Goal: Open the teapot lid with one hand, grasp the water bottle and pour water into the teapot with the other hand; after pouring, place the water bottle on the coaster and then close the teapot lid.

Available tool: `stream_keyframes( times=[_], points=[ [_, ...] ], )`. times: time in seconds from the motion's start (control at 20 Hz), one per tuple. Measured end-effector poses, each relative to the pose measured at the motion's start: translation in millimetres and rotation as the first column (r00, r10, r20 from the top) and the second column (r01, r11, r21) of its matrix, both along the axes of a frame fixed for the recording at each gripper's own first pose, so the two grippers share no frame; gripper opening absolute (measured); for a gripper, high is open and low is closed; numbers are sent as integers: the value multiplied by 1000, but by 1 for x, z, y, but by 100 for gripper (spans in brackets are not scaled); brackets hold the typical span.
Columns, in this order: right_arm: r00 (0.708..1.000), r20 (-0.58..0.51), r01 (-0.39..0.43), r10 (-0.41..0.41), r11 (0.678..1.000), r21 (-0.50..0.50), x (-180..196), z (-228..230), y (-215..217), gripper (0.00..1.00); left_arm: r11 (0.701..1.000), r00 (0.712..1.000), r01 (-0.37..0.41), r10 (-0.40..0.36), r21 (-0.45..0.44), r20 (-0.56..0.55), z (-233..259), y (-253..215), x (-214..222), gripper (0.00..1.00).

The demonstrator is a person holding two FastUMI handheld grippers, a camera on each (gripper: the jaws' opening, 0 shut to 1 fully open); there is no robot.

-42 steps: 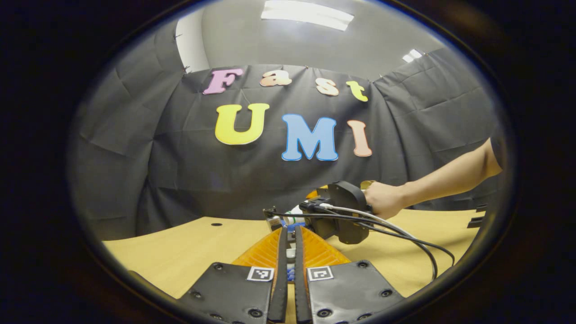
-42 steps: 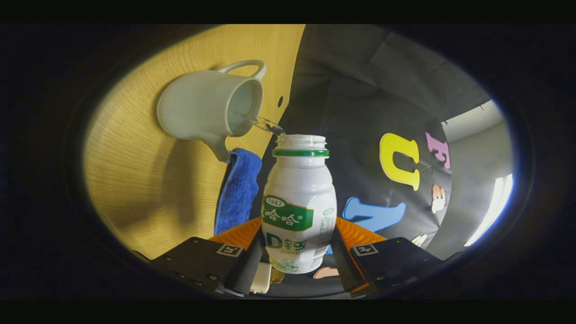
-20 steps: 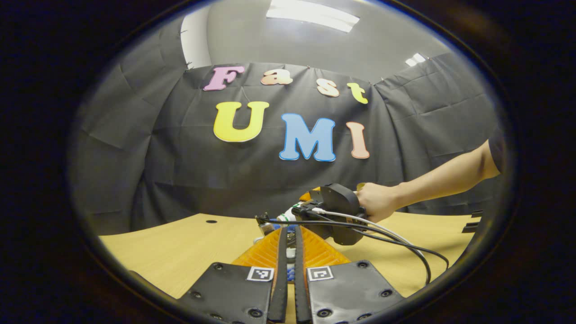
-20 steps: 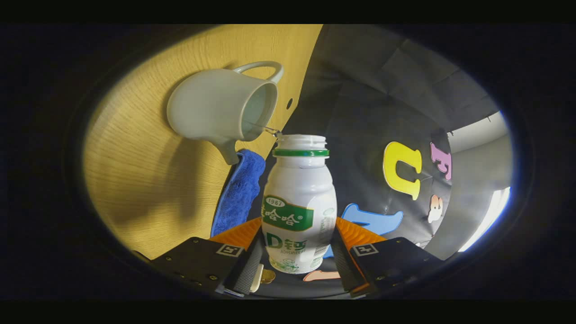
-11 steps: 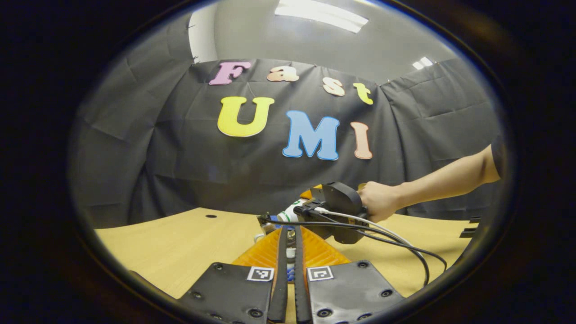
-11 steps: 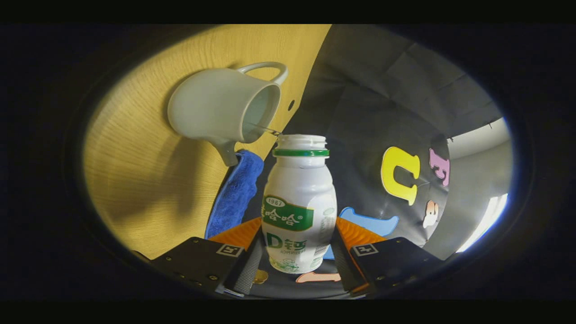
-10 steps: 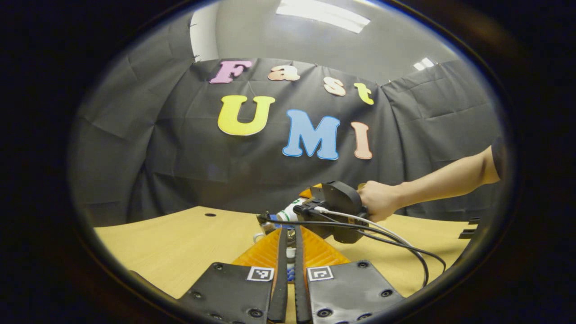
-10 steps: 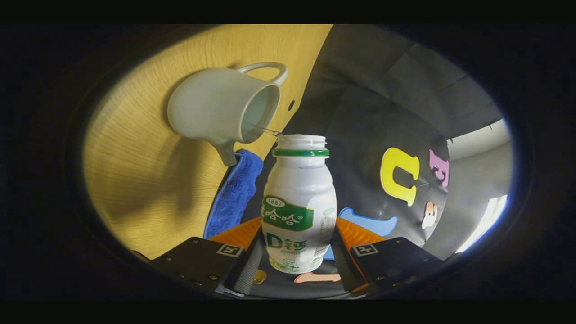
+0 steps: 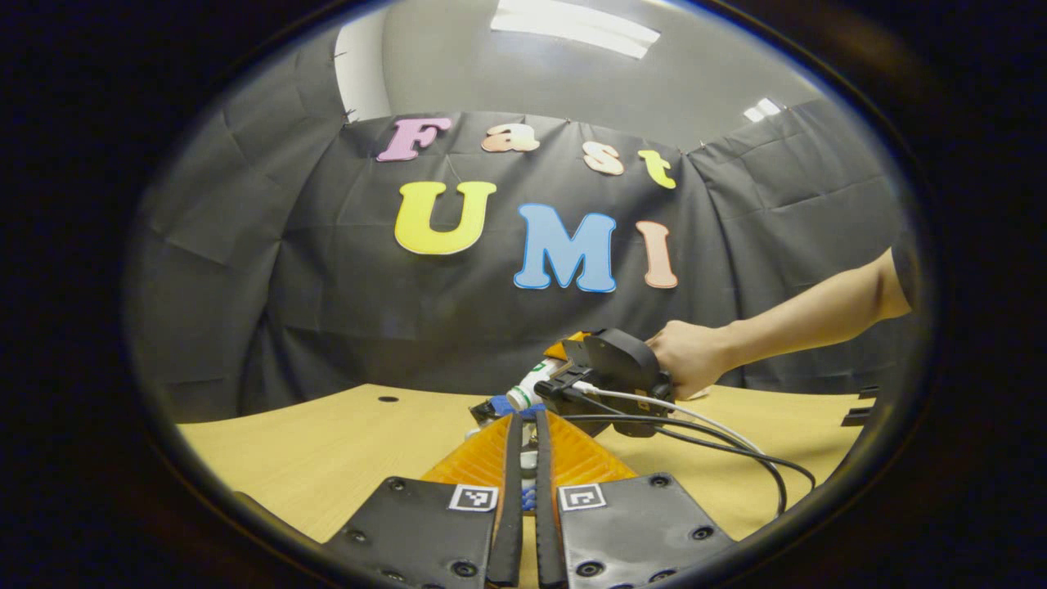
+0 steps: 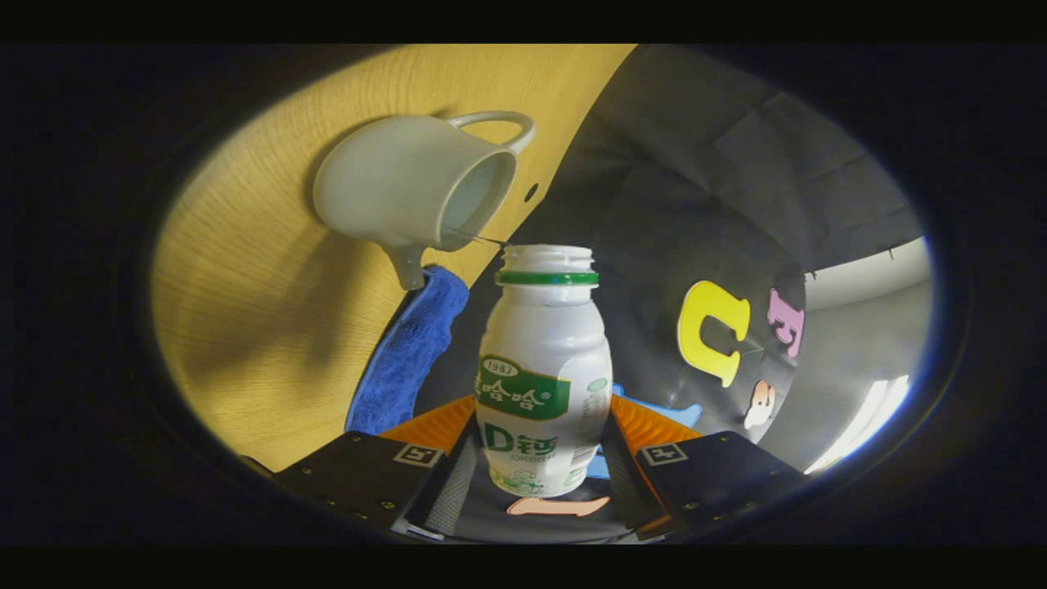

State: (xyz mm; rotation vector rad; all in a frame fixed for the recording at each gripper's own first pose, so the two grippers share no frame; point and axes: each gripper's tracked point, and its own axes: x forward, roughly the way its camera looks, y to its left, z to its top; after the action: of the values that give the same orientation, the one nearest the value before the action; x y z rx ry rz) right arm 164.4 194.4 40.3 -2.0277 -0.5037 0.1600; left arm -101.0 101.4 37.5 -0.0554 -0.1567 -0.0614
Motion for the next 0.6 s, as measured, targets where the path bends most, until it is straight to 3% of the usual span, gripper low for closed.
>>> stream_keyframes(
  times=[0.6],
  points=[
    [998,54,-22,25,999,-44,-3,2,4,73,1000,1000,3,-3,12,1,0,-2,1,17]
  ],
)
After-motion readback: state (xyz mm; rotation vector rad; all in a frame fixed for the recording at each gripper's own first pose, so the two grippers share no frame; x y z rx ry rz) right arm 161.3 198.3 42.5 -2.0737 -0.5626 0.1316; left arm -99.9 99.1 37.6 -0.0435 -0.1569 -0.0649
